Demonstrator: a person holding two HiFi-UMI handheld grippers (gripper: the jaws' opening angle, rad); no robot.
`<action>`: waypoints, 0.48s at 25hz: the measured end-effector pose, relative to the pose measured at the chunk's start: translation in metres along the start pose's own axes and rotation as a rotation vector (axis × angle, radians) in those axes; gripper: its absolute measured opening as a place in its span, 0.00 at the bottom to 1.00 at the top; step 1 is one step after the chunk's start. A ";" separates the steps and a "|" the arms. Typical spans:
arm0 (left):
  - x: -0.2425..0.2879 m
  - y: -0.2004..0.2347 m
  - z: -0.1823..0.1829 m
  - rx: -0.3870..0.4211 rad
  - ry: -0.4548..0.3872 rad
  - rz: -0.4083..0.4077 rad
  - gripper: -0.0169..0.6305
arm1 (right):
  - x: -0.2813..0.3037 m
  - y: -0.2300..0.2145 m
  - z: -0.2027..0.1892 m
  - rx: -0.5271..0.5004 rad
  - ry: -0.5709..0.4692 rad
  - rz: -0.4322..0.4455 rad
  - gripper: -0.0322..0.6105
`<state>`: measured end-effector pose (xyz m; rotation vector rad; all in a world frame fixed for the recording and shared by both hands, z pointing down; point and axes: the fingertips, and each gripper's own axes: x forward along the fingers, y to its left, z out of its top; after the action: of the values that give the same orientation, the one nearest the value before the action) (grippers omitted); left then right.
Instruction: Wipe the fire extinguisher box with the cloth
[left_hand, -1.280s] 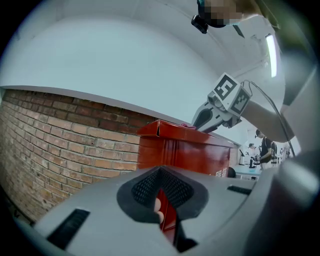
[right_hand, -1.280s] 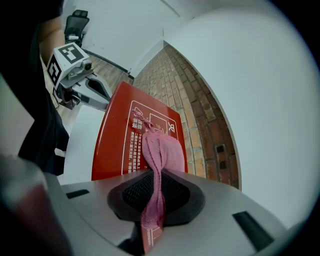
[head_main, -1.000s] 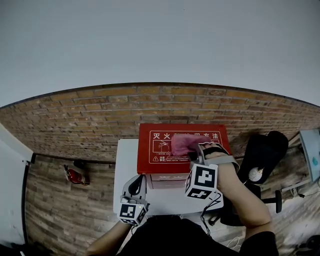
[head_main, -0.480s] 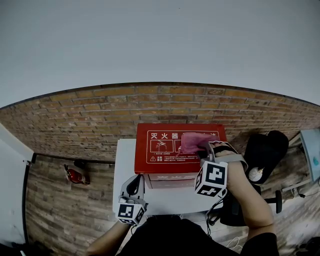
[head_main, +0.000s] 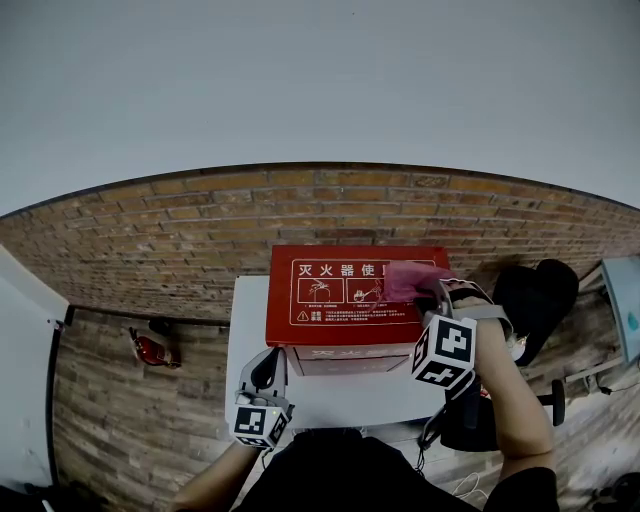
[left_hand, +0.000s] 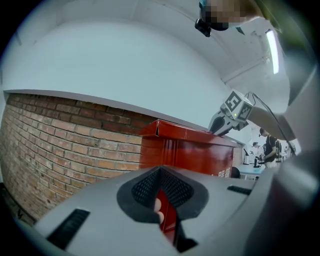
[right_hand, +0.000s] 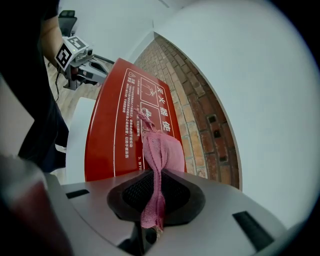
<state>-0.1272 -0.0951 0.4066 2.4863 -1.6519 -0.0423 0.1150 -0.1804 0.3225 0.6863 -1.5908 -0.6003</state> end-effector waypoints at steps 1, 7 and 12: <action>0.000 -0.001 0.000 -0.002 0.001 -0.002 0.05 | 0.000 0.000 -0.002 0.008 -0.002 0.001 0.13; 0.000 0.001 0.003 0.013 -0.011 0.013 0.05 | -0.001 -0.001 -0.018 0.020 0.018 0.005 0.13; 0.000 0.001 0.002 0.009 -0.002 0.016 0.05 | -0.001 -0.003 -0.031 0.031 0.035 0.008 0.13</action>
<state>-0.1279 -0.0956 0.4050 2.4808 -1.6758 -0.0353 0.1464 -0.1821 0.3236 0.7096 -1.5726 -0.5553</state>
